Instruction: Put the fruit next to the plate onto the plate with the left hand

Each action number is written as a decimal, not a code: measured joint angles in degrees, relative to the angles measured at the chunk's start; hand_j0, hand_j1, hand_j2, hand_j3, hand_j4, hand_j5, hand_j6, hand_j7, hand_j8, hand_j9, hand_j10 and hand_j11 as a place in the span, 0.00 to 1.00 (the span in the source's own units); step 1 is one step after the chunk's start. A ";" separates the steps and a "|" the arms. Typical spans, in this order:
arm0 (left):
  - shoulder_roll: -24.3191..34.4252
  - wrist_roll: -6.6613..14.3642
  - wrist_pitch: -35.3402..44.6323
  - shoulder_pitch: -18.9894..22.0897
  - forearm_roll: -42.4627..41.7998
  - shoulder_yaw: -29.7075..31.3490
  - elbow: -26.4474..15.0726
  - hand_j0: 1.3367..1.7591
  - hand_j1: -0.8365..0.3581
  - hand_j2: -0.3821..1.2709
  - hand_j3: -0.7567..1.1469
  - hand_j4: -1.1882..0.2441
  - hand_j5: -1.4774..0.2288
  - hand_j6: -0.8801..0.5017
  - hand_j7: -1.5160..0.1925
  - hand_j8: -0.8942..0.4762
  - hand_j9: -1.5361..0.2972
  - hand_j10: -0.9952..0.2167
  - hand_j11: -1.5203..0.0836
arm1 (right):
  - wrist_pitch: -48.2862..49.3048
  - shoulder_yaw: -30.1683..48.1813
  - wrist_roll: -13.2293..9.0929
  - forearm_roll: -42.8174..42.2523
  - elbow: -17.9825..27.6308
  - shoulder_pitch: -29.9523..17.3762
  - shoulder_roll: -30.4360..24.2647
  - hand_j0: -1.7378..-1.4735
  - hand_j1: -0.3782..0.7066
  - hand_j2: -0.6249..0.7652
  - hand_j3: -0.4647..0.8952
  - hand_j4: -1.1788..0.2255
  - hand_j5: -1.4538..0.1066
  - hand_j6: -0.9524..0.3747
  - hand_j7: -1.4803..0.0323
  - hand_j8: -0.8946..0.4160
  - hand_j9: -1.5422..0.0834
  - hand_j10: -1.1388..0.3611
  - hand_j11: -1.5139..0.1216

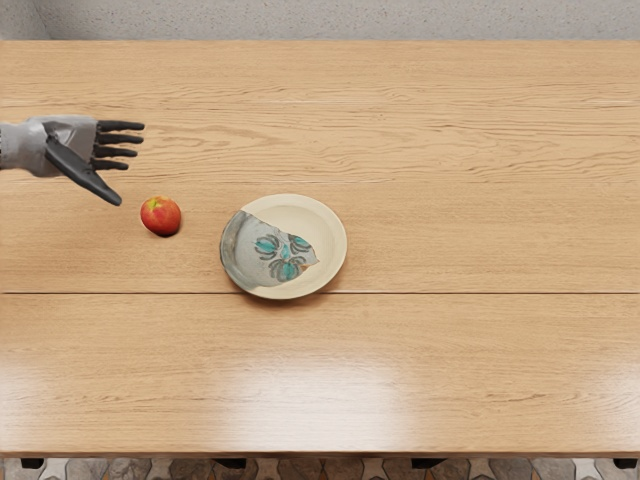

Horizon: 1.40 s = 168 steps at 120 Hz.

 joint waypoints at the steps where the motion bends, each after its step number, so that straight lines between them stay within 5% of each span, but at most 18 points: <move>1: 0.02 0.00 0.00 -0.04 0.01 0.00 0.00 0.76 0.99 0.23 0.40 0.83 0.87 0.64 0.89 0.65 0.84 0.82 0.95 | 0.00 0.00 0.00 0.00 0.01 0.00 0.00 0.30 0.04 0.45 0.34 0.83 0.92 0.71 0.97 0.67 0.94 0.75 0.92; 17: -0.46 0.41 0.00 -1.03 0.82 -0.07 -0.03 0.76 0.99 0.23 0.40 0.83 0.87 0.64 0.89 0.65 0.84 0.82 0.95 | 0.00 0.09 -0.19 0.13 0.04 0.00 0.00 0.30 0.04 0.45 0.34 0.83 0.92 0.71 0.97 0.67 0.94 0.75 0.92; 29: -0.34 3.96 0.00 -1.82 2.76 -0.15 -0.16 0.76 0.99 0.23 0.40 0.83 0.87 0.64 0.89 0.65 0.84 0.82 0.95 | -0.02 0.11 -0.24 0.13 0.00 0.00 0.00 0.30 0.04 0.45 0.34 0.83 0.92 0.71 0.97 0.67 0.94 0.75 0.92; 51: -0.53 13.05 0.00 -10.43 8.32 -0.23 -1.40 0.76 0.99 0.23 0.40 0.83 0.87 0.64 0.89 0.65 0.84 0.82 0.95 | -0.02 0.14 -0.26 0.12 -0.02 0.00 0.00 0.30 0.04 0.45 0.34 0.83 0.92 0.71 0.97 0.67 0.94 0.75 0.92; 69: -0.38 16.34 0.00 -12.81 20.67 -0.26 -9.83 0.76 0.99 0.23 0.40 0.83 0.87 0.63 0.89 0.65 0.84 0.82 0.95 | -0.02 0.13 -0.26 0.12 -0.07 0.00 0.00 0.30 0.04 0.45 0.34 0.83 0.92 0.71 0.97 0.67 0.94 0.75 0.92; 107: -2.74 17.57 0.02 -16.77 41.60 2.68 -27.45 0.76 0.97 0.23 0.40 0.81 0.85 0.62 0.87 0.64 0.82 0.80 0.93 | -0.02 0.12 -0.26 0.09 -0.10 0.00 0.00 0.30 0.04 0.45 0.34 0.83 0.92 0.71 0.97 0.67 0.94 0.75 0.92; 168: -5.21 17.63 0.02 -14.85 51.41 8.66 -31.36 0.76 0.99 0.23 0.40 0.83 0.86 0.63 0.89 0.65 0.84 0.82 0.95 | -0.02 0.12 -0.26 0.09 -0.11 0.00 0.00 0.30 0.04 0.45 0.34 0.83 0.92 0.71 0.97 0.67 0.94 0.75 0.92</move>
